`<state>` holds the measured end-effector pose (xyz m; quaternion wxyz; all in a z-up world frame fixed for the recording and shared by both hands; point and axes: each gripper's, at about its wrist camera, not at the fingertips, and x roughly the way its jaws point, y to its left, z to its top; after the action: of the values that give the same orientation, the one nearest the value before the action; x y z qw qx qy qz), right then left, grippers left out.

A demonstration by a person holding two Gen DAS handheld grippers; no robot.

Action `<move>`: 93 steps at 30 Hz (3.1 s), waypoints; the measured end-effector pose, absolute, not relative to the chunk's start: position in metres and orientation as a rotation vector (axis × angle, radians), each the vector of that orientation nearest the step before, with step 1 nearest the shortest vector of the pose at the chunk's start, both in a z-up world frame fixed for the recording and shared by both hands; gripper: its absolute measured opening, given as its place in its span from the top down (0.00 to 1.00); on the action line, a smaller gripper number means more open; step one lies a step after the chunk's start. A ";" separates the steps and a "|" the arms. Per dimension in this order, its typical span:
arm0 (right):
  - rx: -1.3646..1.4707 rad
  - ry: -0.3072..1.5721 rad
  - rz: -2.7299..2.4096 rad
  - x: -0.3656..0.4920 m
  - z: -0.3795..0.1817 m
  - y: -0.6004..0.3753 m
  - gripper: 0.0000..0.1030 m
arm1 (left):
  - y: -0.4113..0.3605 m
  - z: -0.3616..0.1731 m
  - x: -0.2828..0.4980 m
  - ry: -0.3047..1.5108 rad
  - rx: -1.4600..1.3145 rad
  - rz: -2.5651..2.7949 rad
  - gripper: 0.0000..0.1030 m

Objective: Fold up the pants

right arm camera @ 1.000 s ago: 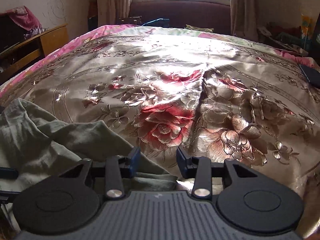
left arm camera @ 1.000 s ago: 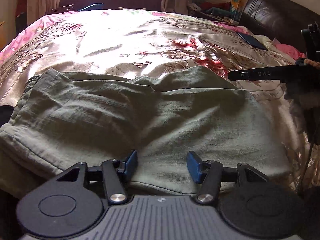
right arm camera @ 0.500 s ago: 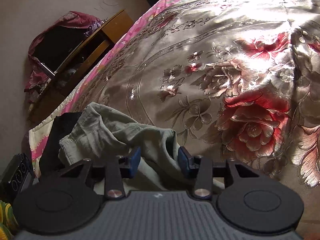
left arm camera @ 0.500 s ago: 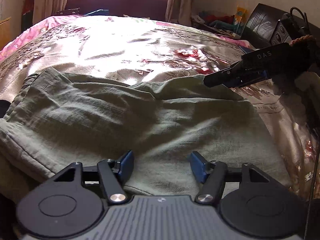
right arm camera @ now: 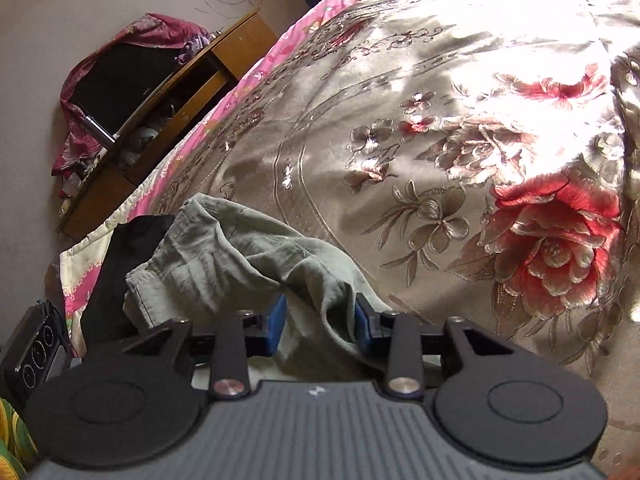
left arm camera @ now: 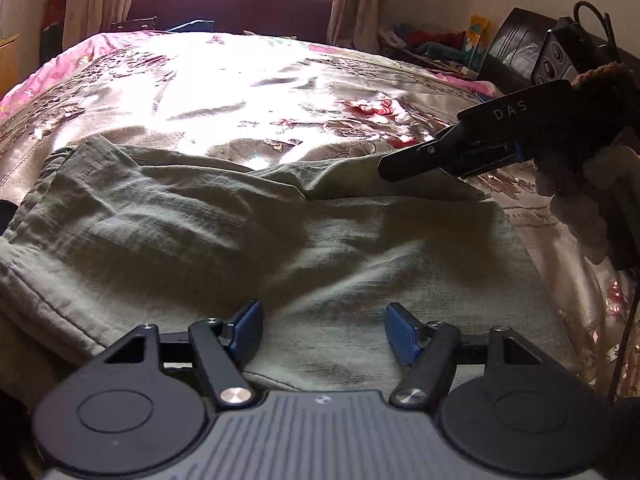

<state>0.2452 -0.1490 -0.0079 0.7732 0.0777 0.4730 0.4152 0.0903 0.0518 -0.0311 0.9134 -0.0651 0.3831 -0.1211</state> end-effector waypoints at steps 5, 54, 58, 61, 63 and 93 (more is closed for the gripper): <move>0.150 0.986 0.834 0.227 0.005 -0.164 0.63 | 0.053 -0.031 0.090 0.787 -0.144 -0.254 0.22; 0.088 0.998 0.876 0.250 0.001 -0.157 0.58 | 0.055 -0.032 0.089 0.785 -0.160 -0.266 0.20; 0.063 1.020 0.933 0.247 -0.004 -0.145 0.58 | 0.055 -0.032 0.090 0.785 -0.159 -0.266 0.19; 0.024 1.036 0.966 0.250 -0.009 -0.136 0.59 | 0.054 -0.032 0.090 0.785 -0.158 -0.266 0.19; -0.025 1.039 0.932 0.255 -0.013 -0.130 0.60 | 0.054 -0.032 0.090 0.785 -0.157 -0.267 0.19; 0.005 1.022 0.984 0.261 -0.014 -0.124 0.58 | 0.051 -0.033 0.090 0.785 -0.149 -0.276 0.14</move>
<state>0.2607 -0.1239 -0.0139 0.7586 0.0024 0.4694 0.4518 0.0905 0.0508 -0.0328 0.9121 -0.0723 0.3807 -0.1340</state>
